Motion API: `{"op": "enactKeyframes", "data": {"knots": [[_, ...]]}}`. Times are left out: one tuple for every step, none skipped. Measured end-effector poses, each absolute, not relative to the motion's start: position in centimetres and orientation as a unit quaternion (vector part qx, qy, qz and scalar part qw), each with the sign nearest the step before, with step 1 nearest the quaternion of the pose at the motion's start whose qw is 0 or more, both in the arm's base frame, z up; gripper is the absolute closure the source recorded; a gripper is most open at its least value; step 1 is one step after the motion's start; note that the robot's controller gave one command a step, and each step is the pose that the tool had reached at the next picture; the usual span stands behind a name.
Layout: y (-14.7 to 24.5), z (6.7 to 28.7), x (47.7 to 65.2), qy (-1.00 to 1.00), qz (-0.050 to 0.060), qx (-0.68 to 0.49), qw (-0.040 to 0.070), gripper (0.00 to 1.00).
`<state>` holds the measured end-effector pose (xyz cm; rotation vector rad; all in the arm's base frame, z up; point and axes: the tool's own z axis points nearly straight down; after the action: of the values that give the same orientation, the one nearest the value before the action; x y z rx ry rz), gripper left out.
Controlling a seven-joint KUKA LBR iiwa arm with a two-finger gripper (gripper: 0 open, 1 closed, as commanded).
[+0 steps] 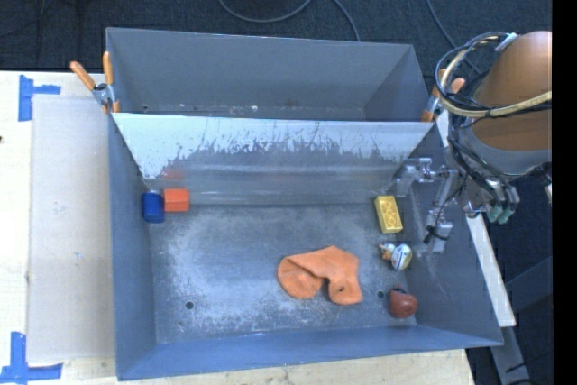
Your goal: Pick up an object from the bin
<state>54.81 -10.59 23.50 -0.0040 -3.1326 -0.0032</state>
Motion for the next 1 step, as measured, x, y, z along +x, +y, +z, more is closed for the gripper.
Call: {"op": "enactKeyframes", "data": {"knots": [[-10.57, 23.95, 54.94, -1.0, 0.0, 0.0, 0.001, 0.0]]}}
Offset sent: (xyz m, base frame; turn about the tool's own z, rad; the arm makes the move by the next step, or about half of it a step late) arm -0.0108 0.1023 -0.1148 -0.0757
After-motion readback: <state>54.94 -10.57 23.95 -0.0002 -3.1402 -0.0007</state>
